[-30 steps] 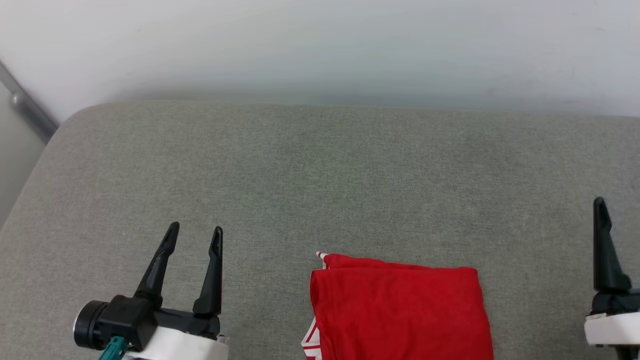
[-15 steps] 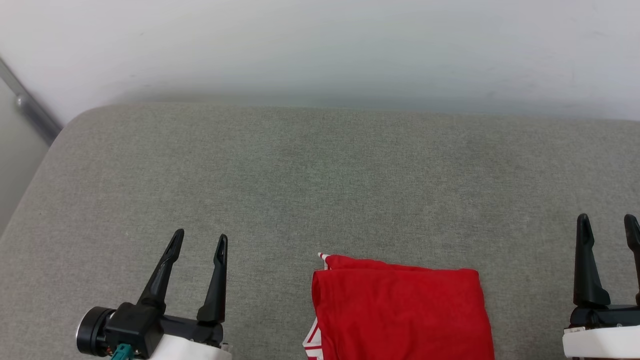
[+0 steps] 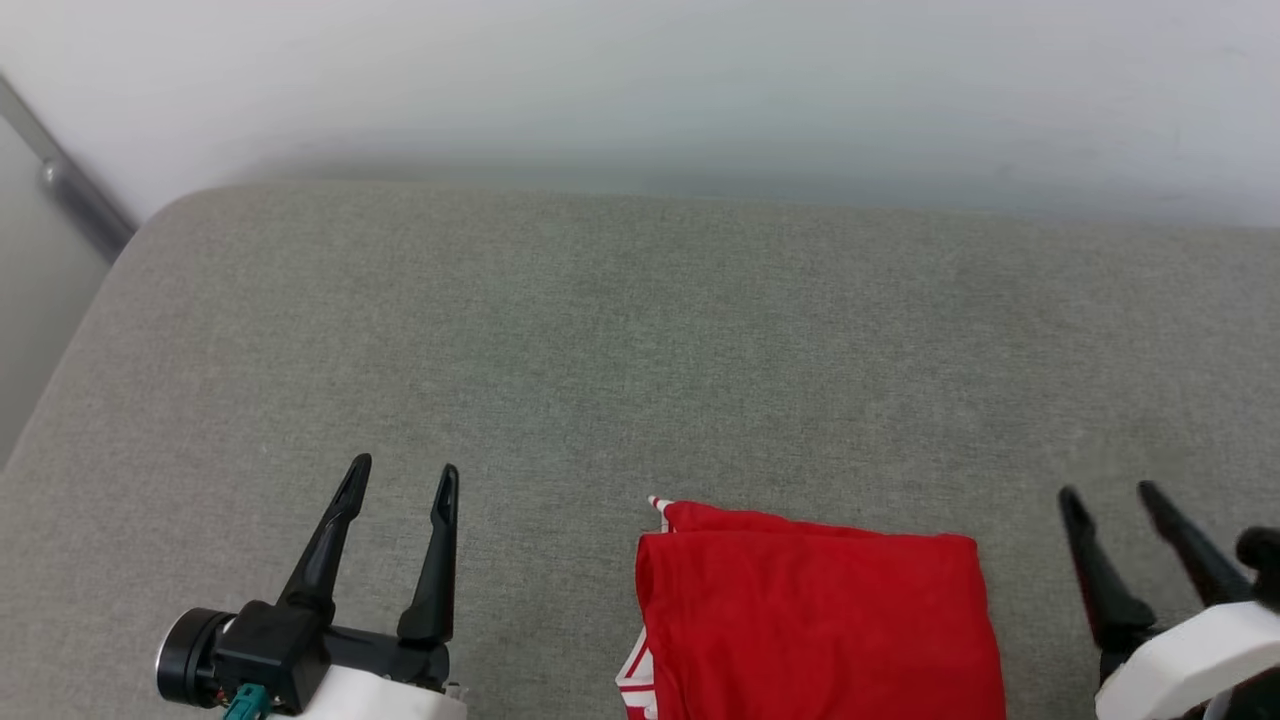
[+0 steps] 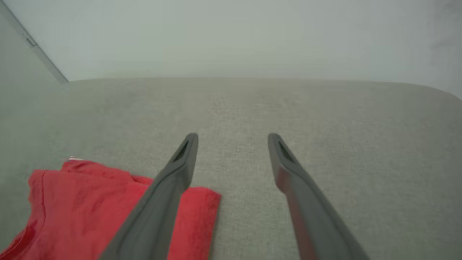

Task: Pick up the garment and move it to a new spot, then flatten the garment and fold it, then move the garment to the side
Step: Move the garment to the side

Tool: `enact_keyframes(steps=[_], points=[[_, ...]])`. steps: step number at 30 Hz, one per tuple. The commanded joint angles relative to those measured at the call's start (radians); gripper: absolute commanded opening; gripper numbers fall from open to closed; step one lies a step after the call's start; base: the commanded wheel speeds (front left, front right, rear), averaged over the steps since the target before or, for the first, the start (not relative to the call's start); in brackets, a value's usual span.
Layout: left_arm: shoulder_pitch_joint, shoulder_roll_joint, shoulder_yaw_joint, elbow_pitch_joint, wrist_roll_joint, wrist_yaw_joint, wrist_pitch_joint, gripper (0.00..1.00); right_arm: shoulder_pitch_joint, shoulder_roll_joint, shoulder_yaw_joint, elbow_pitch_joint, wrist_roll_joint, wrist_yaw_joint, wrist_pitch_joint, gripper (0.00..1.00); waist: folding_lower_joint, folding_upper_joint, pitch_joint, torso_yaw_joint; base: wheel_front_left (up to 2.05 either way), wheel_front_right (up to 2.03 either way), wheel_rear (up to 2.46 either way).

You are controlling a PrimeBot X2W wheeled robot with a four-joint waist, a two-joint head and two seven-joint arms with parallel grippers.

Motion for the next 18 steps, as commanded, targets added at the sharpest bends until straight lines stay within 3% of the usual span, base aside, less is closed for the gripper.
enact_keyframes(steps=[1, 7, 10, 14, 18], points=[[-0.013, -0.005, 0.001, 0.000, 0.001, -0.001, -0.004, 1.00, 0.016, -0.017, 0.012, -0.019, 0.024, 0.000, 0.088, 1.00, 0.0000, -0.0001, 0.010, 0.009, 0.00, 0.00, 0.00], [-0.026, -0.015, 0.004, 0.010, -0.005, -0.001, -0.004, 1.00, 0.027, -0.053, 0.033, -0.127, 0.089, 0.000, 0.492, 1.00, 0.0000, -0.0001, 0.043, 0.033, 0.00, 0.00, 0.00], [-0.038, -0.019, 0.000, 0.013, -0.006, -0.001, -0.004, 1.00, 0.033, -0.037, 0.023, -0.170, 0.098, 0.000, 0.677, 1.00, 0.0000, -0.0001, 0.063, 0.048, 0.00, 0.00, 0.00], [-0.058, -0.021, -0.023, 0.027, -0.002, -0.001, -0.004, 1.00, 0.029, -0.022, 0.018, -0.185, 0.070, 0.000, 0.835, 1.00, 0.0000, -0.0001, 0.090, 0.075, 0.00, 0.00, 0.00], [-0.076, -0.026, -0.037, 0.034, -0.004, -0.001, -0.003, 1.00, 0.020, 0.011, 0.002, -0.158, 0.073, 0.000, 0.900, 1.00, 0.0000, -0.0001, 0.116, 0.104, 0.00, 0.00, 0.00]])
